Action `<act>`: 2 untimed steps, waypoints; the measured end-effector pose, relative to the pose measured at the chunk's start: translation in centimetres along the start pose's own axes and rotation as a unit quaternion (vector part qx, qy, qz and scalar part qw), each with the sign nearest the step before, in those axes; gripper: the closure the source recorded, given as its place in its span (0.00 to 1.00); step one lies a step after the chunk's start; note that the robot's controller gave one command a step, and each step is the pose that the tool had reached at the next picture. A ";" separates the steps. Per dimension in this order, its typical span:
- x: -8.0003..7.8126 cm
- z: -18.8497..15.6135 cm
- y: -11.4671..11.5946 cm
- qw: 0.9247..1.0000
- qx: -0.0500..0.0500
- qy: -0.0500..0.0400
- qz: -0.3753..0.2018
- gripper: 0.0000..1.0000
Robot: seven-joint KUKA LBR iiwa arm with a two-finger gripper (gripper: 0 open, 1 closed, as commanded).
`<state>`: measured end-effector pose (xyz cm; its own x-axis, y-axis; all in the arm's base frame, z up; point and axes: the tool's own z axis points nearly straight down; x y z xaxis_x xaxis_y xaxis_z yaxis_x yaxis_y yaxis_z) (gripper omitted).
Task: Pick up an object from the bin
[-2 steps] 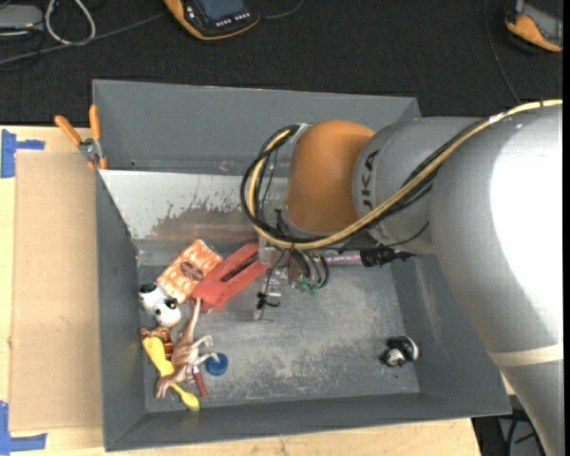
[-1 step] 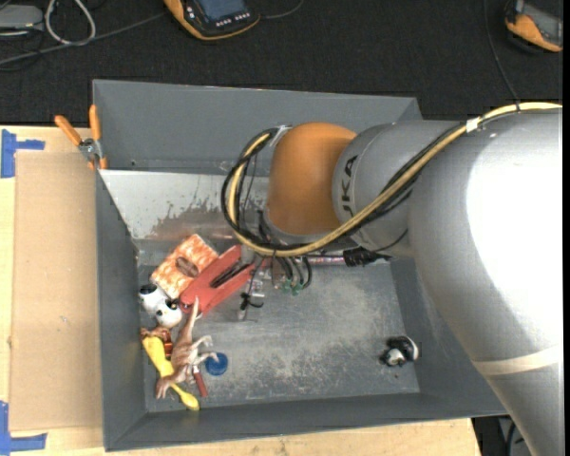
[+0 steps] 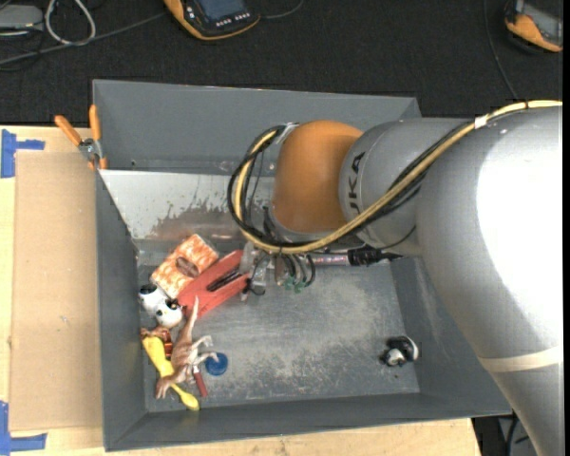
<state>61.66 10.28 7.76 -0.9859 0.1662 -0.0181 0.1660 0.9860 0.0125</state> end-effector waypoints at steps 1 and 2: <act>0.0 0.0 0.0 1.000 0.000 0.000 0.000 1.00; -0.1 -1.4 0.0 1.000 -0.001 0.000 0.016 1.00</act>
Offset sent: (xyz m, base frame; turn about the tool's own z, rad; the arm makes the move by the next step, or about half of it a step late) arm 0.0009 -0.0013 0.0148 0.0358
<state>61.73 10.22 9.14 -0.9802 0.1970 -0.0174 0.1968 0.9803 0.0142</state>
